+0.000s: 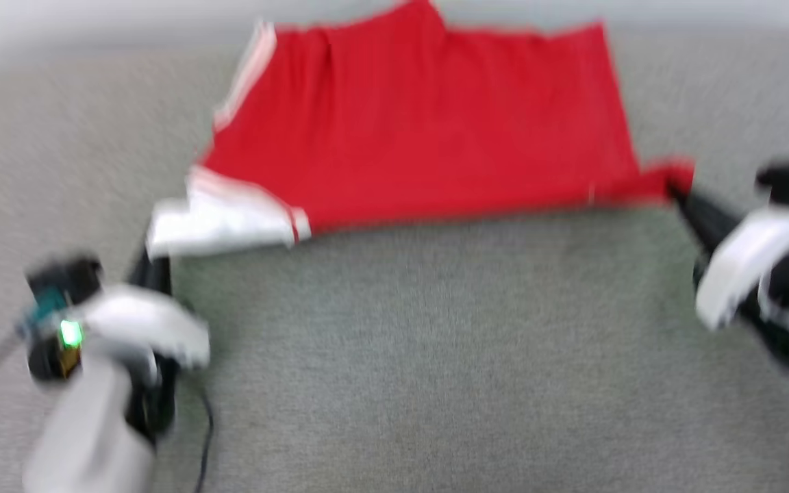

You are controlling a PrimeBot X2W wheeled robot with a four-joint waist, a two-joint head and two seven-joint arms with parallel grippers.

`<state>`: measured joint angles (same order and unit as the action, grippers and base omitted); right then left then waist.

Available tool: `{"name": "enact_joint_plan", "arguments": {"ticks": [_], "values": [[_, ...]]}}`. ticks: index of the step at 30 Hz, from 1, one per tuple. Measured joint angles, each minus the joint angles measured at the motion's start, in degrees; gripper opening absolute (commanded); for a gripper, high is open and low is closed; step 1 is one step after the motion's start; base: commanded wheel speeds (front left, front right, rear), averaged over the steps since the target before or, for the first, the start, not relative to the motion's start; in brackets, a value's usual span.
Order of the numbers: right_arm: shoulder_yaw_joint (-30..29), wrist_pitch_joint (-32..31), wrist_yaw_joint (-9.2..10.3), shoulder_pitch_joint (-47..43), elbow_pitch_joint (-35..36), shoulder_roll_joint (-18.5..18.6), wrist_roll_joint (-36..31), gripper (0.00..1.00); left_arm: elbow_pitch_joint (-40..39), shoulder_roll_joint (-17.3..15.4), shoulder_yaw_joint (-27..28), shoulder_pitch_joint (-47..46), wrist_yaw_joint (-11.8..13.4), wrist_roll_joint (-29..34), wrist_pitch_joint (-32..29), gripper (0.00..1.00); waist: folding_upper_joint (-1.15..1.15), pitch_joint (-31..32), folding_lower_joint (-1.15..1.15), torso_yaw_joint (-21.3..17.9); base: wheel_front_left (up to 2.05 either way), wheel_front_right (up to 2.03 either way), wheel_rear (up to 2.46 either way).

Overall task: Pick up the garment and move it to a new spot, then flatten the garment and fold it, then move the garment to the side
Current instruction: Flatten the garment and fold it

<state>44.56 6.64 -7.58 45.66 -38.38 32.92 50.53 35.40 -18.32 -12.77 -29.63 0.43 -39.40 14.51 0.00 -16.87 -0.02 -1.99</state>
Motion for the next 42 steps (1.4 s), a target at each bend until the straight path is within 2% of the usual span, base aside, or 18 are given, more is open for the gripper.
{"name": "enact_joint_plan", "arguments": {"ticks": [3,10,15,21,25,29,36,42], "values": [[-0.7,0.1,0.0,-6.9,1.8,0.7,0.3,0.0,-7.1,-0.5,-0.5,9.5,2.7,-0.1,-2.4,0.0,0.0,4.6,0.0,0.3,0.0,0.0,0.0],[-6.2,-0.2,-0.02,-22.6,7.1,1.3,-1.3,0.0,-26.8,-2.8,0.5,30.6,11.9,-1.8,-9.8,0.0,0.0,13.8,-0.01,0.7,0.0,0.0,0.0],[-14.0,-2.7,-0.07,-33.2,11.8,0.4,-4.4,0.0,-38.4,-4.6,0.0,41.1,16.8,-2.1,-15.0,0.0,0.0,18.0,-0.02,1.0,0.0,0.0,0.0],[-25.9,-7.9,-0.05,-44.6,19.7,-3.8,-10.7,0.0,-47.8,-6.3,0.1,46.7,21.1,-2.1,-19.5,0.0,0.0,19.0,-0.01,1.6,0.0,0.0,0.0],[-32.3,-14.4,0.01,-48.4,25.3,-7.5,-15.4,0.0,-49.0,-7.0,-0.8,45.2,21.4,-2.1,-22.2,0.0,0.0,18.4,0.0,1.7,0.0,0.0,0.0],[-35.8,-21.9,0.04,-48.1,29.6,-10.7,-19.0,0.0,-46.0,-7.1,-2.3,38.9,19.4,-2.3,-24.5,0.0,0.0,17.1,0.01,1.4,0.0,0.0,0.0],[-36.3,-28.9,0.05,-39.7,30.9,-12.4,-21.9,0.0,-36.6,-6.6,-4.7,25.8,14.1,-2.9,-26.9,0.0,0.0,11.5,0.03,0.5,0.0,0.0,0.0],[-33.3,-30.1,0.07,-31.7,27.0,-12.3,-21.9,0.0,-28.5,-5.5,-6.2,16.2,10.8,-3.0,-28.4,0.0,0.0,5.9,0.03,0.3,0.0,0.0,0.0]]}}
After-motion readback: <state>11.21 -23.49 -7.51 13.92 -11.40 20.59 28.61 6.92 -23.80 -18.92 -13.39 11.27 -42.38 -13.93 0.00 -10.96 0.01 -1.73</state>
